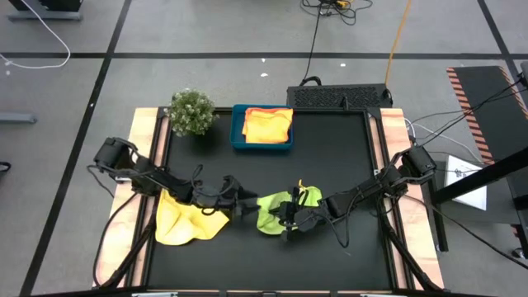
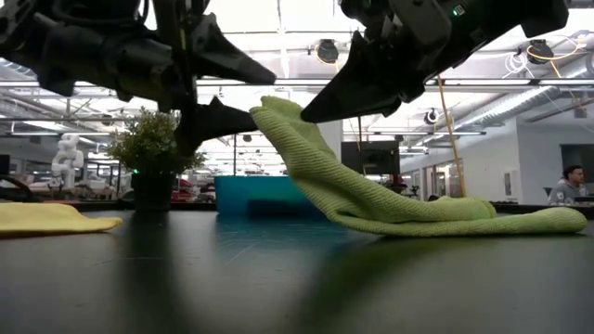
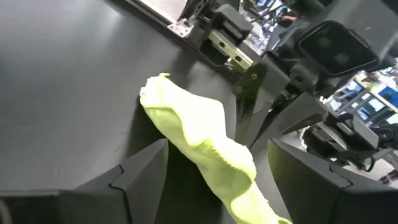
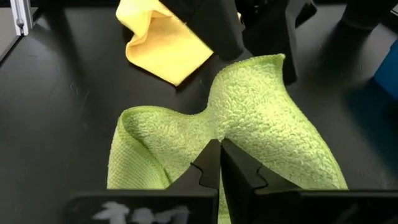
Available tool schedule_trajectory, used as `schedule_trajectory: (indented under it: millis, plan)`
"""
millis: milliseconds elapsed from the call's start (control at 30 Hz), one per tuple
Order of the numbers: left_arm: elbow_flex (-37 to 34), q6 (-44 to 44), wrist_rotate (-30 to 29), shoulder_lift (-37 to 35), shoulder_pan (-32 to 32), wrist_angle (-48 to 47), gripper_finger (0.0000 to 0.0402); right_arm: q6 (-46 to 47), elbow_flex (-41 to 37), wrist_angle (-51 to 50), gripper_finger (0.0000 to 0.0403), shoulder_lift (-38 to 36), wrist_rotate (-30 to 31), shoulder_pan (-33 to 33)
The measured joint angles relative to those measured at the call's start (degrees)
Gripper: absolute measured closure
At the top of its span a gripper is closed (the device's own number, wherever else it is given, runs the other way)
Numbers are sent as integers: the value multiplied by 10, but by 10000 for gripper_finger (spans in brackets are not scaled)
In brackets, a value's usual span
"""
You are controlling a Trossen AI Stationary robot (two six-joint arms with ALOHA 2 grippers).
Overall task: Fold microfiber towels
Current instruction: Fold the green microfiber towel
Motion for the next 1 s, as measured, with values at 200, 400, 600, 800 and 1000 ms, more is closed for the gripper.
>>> schedule_trajectory:
  millis: [200, 400, 600, 800, 1000]
  plan:
    - [41, 10, 1, 38, 10, -7, 146, 0, 0, 0, 403, 0, 0, 0]
    - [67, 24, -2, 39, 17, -43, 181, 0, 0, 0, 403, 0, -2, 2]
    - [67, 25, -1, 39, 17, -88, 256, 7, -4, -1, 403, 0, -1, 2]
    - [67, 15, 0, 39, 16, -121, 348, 9, -4, 0, 403, 0, 0, 1]
    - [67, 22, 1, 32, 16, -113, 397, 9, -5, 0, 403, 0, -1, 1]
